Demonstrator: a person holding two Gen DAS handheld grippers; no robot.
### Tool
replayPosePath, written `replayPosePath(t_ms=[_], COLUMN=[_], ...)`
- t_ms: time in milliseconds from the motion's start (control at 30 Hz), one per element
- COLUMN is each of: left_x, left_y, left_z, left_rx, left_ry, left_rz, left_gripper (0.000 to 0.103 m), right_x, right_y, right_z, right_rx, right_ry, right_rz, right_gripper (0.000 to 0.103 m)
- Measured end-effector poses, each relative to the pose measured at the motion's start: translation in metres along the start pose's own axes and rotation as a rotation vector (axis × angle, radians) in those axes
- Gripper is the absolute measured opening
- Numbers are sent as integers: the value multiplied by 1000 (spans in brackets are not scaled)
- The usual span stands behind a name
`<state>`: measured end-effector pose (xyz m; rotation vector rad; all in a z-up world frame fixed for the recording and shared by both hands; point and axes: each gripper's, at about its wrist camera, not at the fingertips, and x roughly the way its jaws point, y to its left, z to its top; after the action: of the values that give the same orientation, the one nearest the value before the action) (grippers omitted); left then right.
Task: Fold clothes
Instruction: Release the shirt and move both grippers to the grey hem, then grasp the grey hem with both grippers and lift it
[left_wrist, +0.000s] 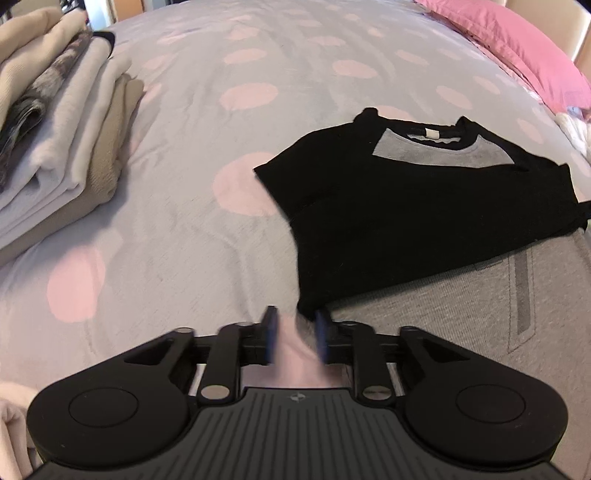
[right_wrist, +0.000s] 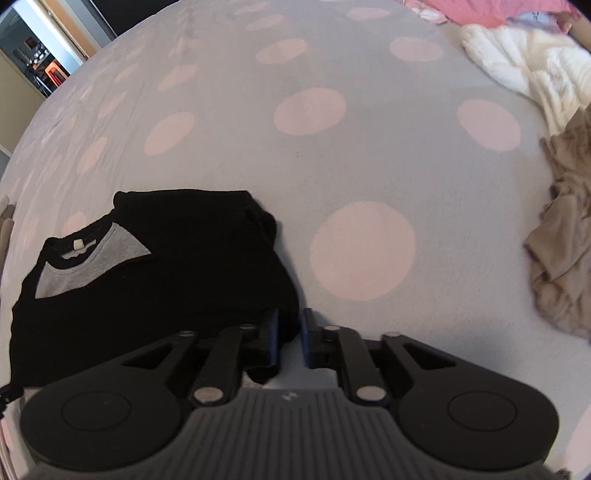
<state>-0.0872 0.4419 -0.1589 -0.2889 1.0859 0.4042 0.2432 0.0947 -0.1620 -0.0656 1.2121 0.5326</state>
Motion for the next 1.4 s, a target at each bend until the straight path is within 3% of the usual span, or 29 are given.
replayPosePath(t_ms=[133,200,333,467,633,733,1033,1400], left_x=[-15,-24,-44,-56,-66,-73,-86,-85], left_y=[3,4,1,-9,-23,-28,-37,-51], left_z=[-8,-14,-29,-48,-80,-100,-156,-192], left_rx=[-17,-23,-61,-91,-70,-85,-164,-171], left_ry=[23,28,28,40,66,75,115,188], left_rz=[40,23,-69,-161,-174,-180,-194,-190], left_gripper=[27,28,47,47,47,47,48,48], right_x=[-15,-23,-39,-48,-59,-65,-73,-79], right_y=[5,7,17,17,15,14,16,18], right_z=[-9,-14,-42,-76,-120,-146,-202,-250], right_rx=[-41,-61,-111,-127,-139,-146,-205,-265], right_ry=[2,4,36,67,105,128,172,206], right_rz=[-23,-35,2,9,12,14,16,25], right_gripper=[31,31,37,45,48,57,60,60])
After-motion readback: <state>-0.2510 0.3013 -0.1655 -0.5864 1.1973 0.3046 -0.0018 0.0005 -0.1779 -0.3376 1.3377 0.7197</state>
